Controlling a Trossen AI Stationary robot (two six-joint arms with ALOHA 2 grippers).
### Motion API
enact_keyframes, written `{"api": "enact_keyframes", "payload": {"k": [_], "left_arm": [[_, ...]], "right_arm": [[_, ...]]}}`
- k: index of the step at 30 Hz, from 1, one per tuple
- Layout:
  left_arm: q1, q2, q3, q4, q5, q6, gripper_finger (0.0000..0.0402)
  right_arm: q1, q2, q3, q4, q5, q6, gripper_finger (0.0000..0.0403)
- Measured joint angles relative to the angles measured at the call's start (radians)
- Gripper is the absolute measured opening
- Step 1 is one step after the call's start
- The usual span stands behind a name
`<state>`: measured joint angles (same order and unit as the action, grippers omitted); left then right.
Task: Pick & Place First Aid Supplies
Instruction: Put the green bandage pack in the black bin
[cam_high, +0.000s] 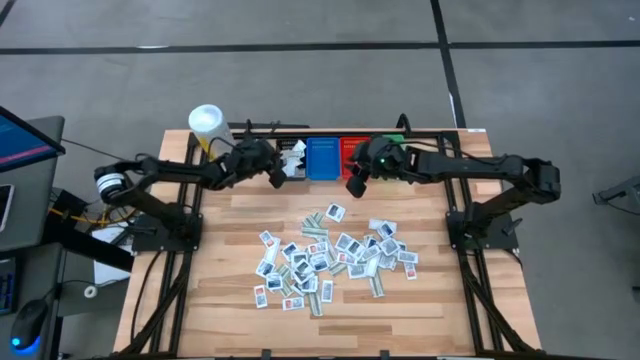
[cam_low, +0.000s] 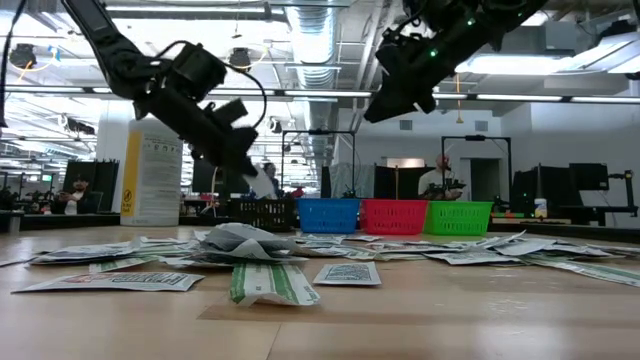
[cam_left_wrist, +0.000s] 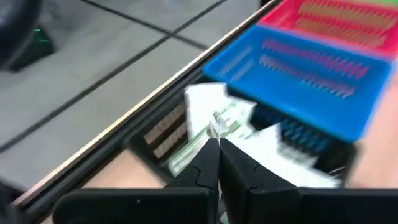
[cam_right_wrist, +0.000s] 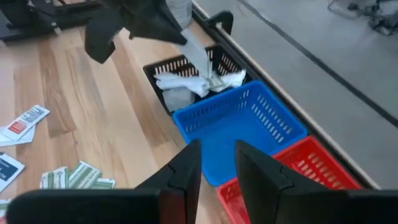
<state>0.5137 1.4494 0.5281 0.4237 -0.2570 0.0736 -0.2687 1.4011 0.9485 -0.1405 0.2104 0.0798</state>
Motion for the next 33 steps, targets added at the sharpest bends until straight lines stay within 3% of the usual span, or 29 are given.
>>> {"api": "enact_keyframes", "payload": {"k": [3,7,14,23,33], "left_arm": [[-0.013,0.014,0.0,0.003,-0.086,0.033,0.0007],[-0.016,0.018,0.0,0.009,-0.09,0.058,0.0006],[-0.016,0.018,0.0,0.01,0.083,0.054,0.0015],[-0.016,0.018,0.0,-0.01,0.159,0.042,0.0032],[-0.02,0.018,0.0,-0.083,0.192,-0.025,0.0077]], "right_arm": [[0.0,0.012,0.0,0.008,0.0,0.001,0.0091],[0.0,0.011,0.0,0.013,0.0,0.0,0.0091],[-0.002,0.011,0.0,0.013,0.0,0.0,0.0091],[-0.002,0.011,0.0,0.012,0.0,0.0,0.0091],[0.0,0.011,0.0,-0.006,-0.003,-0.001,0.0091]]}}
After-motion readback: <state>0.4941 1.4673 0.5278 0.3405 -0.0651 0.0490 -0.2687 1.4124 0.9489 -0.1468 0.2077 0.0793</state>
